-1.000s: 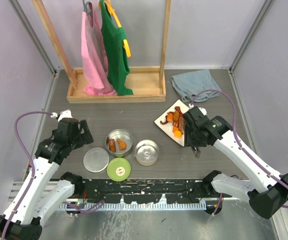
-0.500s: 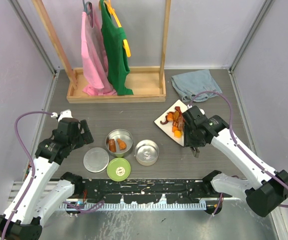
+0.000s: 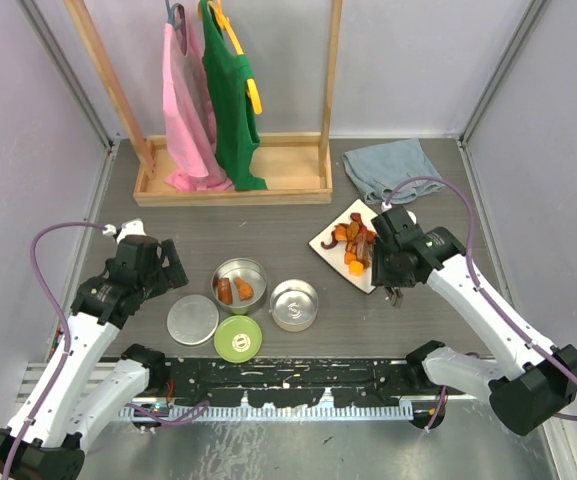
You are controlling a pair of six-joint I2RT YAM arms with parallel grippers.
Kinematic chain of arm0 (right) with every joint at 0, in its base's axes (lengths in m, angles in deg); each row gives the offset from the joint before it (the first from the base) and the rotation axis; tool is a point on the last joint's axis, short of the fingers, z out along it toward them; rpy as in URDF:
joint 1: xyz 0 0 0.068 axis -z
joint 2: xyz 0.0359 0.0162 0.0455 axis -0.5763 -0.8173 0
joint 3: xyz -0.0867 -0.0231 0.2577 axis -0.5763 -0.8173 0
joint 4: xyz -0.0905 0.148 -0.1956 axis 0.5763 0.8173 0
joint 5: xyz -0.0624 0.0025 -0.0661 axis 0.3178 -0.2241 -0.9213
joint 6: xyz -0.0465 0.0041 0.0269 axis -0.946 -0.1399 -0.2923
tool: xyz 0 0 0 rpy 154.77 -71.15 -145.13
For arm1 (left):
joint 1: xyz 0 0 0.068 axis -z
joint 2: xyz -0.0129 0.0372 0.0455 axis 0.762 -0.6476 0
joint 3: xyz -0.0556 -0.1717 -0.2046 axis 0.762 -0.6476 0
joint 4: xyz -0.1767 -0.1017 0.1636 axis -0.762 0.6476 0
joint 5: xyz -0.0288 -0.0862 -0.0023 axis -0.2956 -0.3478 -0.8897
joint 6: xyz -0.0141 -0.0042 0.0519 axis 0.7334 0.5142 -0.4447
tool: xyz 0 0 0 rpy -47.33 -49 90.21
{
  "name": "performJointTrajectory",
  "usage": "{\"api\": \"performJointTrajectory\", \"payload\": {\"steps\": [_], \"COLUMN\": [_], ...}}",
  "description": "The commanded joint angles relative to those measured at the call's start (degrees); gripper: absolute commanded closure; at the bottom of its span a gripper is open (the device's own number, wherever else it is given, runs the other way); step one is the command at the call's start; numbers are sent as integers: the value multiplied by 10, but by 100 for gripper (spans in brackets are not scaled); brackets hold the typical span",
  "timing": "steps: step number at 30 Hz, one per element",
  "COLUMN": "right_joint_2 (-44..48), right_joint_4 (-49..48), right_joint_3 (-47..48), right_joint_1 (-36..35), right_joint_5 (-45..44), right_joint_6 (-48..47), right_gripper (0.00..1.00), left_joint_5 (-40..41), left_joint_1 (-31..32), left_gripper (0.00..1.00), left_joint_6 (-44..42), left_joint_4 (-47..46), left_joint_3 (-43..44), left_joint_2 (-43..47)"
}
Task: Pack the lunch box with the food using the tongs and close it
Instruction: Pick up the fake food from the plate.
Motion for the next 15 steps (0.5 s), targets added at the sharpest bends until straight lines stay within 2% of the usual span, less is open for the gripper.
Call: {"api": "performJointTrajectory", "payload": {"steps": [1,15], "right_joint_2": [-5,-37], "right_joint_4": [-26,-78], "right_joint_3": [21,12], "right_joint_1": [12,32], "right_joint_5": [-14,16], "right_joint_6": [-21,-59], "right_gripper": [55,54], "left_joint_5": [1,2], "left_joint_1": [-2,-2], "left_gripper": [2,2], "left_joint_6": [6,6], "left_joint_4": [-18,-18], "left_joint_3": [9,9], "left_joint_2": [3,3]}}
